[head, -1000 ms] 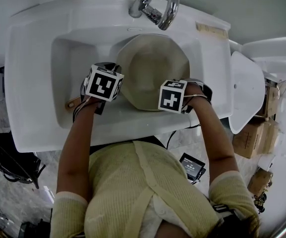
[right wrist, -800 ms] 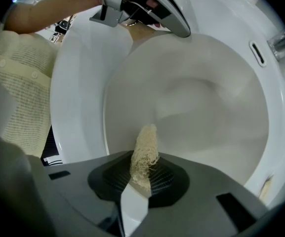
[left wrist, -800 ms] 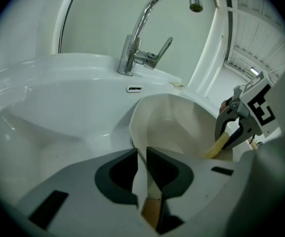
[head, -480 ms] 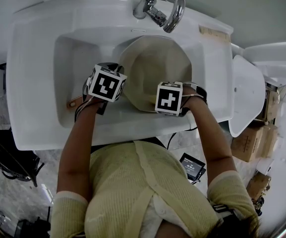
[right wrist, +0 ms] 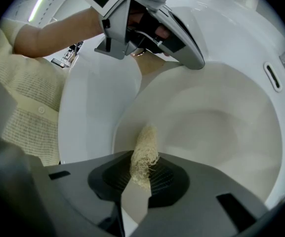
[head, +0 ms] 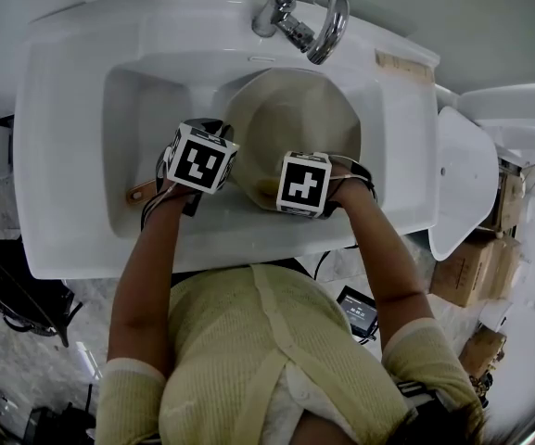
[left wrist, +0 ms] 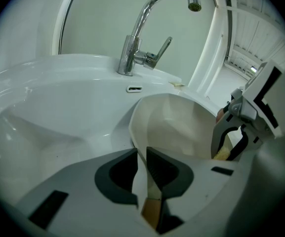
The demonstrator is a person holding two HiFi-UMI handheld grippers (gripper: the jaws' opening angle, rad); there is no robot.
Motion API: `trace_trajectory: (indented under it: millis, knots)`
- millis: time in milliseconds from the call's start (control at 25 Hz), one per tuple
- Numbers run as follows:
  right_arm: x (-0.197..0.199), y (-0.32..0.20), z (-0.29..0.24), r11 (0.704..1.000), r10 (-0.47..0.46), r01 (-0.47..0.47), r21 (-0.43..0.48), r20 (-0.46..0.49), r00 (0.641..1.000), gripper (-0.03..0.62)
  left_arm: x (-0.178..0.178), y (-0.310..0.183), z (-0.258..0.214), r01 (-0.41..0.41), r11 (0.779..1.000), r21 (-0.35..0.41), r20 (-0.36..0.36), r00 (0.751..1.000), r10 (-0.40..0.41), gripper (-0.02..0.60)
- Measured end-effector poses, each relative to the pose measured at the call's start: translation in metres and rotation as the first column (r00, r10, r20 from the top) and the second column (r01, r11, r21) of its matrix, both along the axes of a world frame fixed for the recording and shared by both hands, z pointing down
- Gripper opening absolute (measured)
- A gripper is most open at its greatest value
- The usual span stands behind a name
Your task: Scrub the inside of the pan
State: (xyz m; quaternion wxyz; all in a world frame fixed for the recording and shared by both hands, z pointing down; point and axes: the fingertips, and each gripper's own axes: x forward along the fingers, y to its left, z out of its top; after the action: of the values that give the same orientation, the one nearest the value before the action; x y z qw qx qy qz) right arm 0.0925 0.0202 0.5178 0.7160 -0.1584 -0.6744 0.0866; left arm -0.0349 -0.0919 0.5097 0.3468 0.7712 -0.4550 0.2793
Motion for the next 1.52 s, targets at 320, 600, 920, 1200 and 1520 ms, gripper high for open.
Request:
trace_trajectory:
  millis: [320, 600, 920, 1200, 1520]
  knots:
    - [-0.027, -0.006, 0.004, 0.997, 0.069, -0.071, 0.013, 0.102, 0.992, 0.087, 0.000, 0.001, 0.000, 0.000, 1.000, -0.001, 0.006, 1.000, 0.000, 0.101]
    - [-0.046, -0.017, 0.007, 0.987, 0.130, -0.144, 0.068, 0.181, 0.975, 0.087, 0.000, 0.001, 0.000, 0.000, 1.000, 0.006, 0.013, 1.000, 0.000, 0.101]
    - [-0.049, -0.041, 0.002, 0.950, 0.202, -0.257, 0.179, 0.279, 0.939, 0.087, 0.000, 0.002, 0.001, -0.002, 1.000, 0.001, 0.019, 1.000, 0.002, 0.101]
    - [-0.024, -0.083, -0.017, 0.867, 0.210, -0.342, 0.363, 0.357, 0.910, 0.087, -0.001, 0.002, 0.001, 0.002, 1.000, 0.000, 0.010, 1.000, -0.002, 0.101]
    - [0.010, -0.108, -0.022, 0.818, 0.248, -0.387, 0.426, 0.347, 0.905, 0.087, -0.001, 0.004, 0.000, 0.006, 1.000, -0.007, 0.005, 1.000, -0.006, 0.101]
